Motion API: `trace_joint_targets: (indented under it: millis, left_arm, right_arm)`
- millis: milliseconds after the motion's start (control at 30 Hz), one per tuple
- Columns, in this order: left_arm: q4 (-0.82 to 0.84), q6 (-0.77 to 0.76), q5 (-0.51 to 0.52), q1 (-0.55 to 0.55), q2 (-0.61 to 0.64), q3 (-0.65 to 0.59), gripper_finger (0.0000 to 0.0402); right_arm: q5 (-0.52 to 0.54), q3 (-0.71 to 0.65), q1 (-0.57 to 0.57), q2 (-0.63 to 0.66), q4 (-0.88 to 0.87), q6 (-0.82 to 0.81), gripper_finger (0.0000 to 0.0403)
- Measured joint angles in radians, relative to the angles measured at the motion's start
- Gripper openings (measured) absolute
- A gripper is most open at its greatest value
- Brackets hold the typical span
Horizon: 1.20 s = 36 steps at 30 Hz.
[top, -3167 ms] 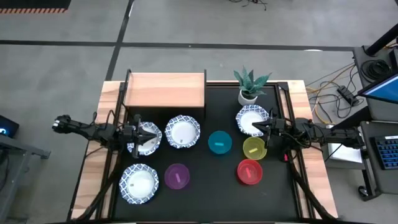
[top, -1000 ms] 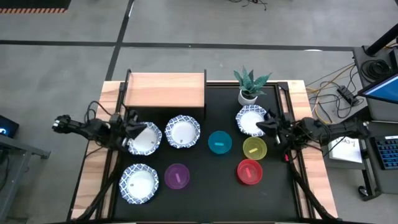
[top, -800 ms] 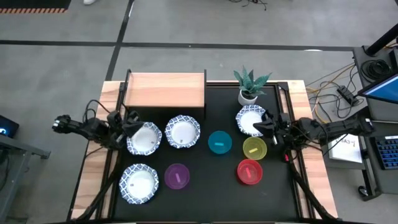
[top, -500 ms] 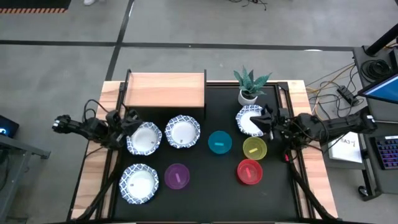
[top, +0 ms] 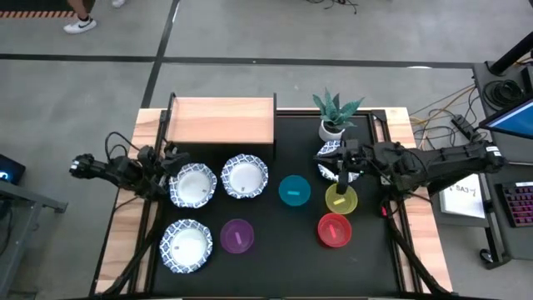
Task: Place and stack bowls onto a shelf
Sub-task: Put the big white bowl on the shelf
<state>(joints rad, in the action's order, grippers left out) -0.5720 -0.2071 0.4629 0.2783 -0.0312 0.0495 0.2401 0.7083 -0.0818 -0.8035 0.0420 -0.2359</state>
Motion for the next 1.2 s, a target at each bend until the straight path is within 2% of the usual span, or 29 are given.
trace_joint_targets:
  millis: [200, 300, 467, 600, 700, 767, 1000, 1200]
  left_arm:
    - [0.021, 0.150, -0.001, 0.000, -0.084, 0.086, 0.0000]
    - [0.097, 0.248, 0.023, 0.000, -0.143, 0.147, 0.0000]
    - [0.330, 0.417, 0.129, -0.001, -0.239, 0.264, 0.0000]
    - [0.516, 0.459, 0.141, -0.001, -0.309, 0.339, 0.0000]
    - [0.569, 0.461, 0.140, 0.000, -0.355, 0.369, 0.0000]
    - [0.568, 0.471, 0.141, -0.001, -0.378, 0.386, 0.0000]
    - [0.666, 0.479, 0.158, -0.001, -0.416, 0.461, 0.0000]
    - [0.780, 0.459, 0.167, -0.001, -0.413, 0.512, 0.0000]
  right_arm:
    - [-0.001, 0.105, 0.000, -0.093, -0.094, -0.004, 0.0009]
    - [-0.001, 0.157, 0.001, -0.124, -0.191, -0.056, 0.0009]
    - [-0.004, 0.265, 0.002, -0.179, -0.530, -0.232, 0.0009]
    - [-0.005, 0.345, 0.002, -0.232, -0.857, -0.406, 0.0009]
    - [-0.005, 0.381, 0.002, -0.274, -1.051, -0.518, 0.0009]
    - [-0.003, 0.393, 0.002, -0.297, -1.131, -0.529, 0.0009]
    - [-0.003, 0.398, 0.002, -0.382, -1.154, -0.462, 0.0009]
    - [0.022, 0.397, 0.002, -0.473, -1.089, -0.458, 0.0009]
